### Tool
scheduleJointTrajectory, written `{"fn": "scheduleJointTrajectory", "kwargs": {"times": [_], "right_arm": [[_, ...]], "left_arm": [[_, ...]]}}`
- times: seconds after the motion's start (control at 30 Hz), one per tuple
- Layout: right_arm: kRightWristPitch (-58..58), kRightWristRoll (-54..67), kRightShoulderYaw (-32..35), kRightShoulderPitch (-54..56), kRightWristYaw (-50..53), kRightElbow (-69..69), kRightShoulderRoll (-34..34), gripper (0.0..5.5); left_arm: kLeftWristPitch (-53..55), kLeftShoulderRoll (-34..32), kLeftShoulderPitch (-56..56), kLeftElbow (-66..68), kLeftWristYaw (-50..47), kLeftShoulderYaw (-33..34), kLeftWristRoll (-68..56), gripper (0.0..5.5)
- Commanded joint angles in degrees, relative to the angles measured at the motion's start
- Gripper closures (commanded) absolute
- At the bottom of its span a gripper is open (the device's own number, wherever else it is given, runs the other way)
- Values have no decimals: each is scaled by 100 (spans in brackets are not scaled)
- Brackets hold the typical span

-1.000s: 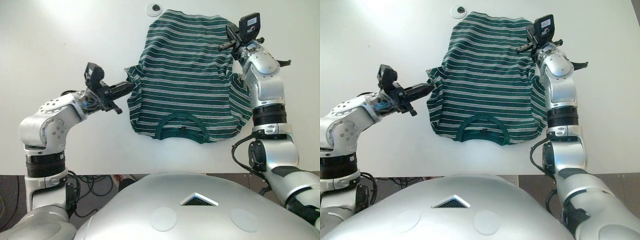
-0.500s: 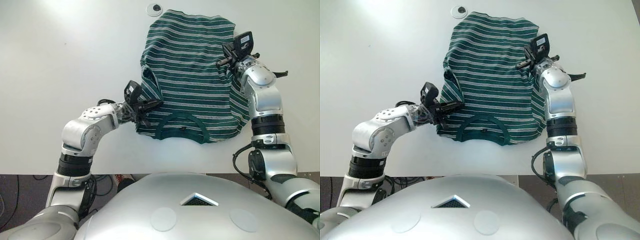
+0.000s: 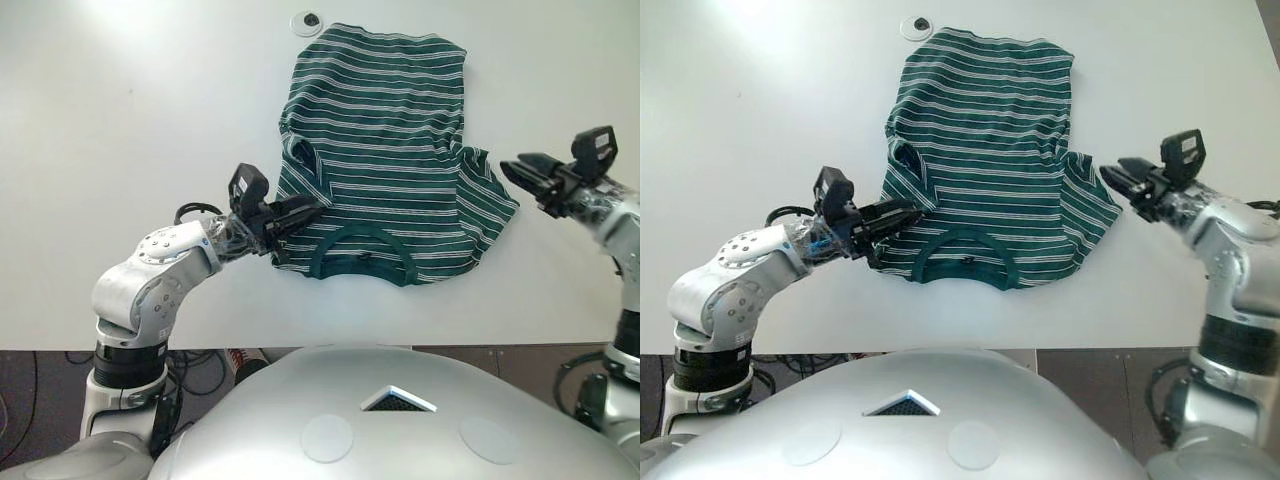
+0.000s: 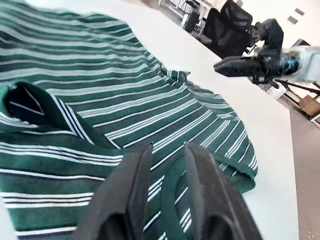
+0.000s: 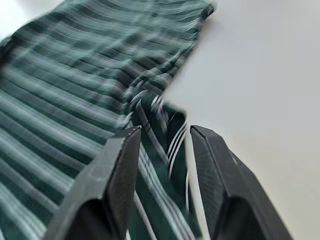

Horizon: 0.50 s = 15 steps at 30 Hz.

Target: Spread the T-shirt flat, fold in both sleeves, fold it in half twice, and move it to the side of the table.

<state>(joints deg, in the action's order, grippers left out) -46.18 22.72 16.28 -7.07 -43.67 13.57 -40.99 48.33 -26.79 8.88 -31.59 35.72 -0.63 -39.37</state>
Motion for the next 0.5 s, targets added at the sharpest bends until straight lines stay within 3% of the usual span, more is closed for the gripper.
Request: {"fn": "scheduleJointTrajectory", "kwargs": {"times": [0.03,0.27,0.5], "right_arm": [[500,-418,-300,-388,-178,-419,-352,371],[1415,-935,-760,-813,-302,-1124,-351,371],[1523,-775,-876,-889,-458,-858,-296,469]], "left_arm": [[32,-35,-158,28,-188,162,-28,438],[-1,-90,-256,39,-181,170,-66,438],[-89,-129,-359,119,-128,179,-23,438]]}}
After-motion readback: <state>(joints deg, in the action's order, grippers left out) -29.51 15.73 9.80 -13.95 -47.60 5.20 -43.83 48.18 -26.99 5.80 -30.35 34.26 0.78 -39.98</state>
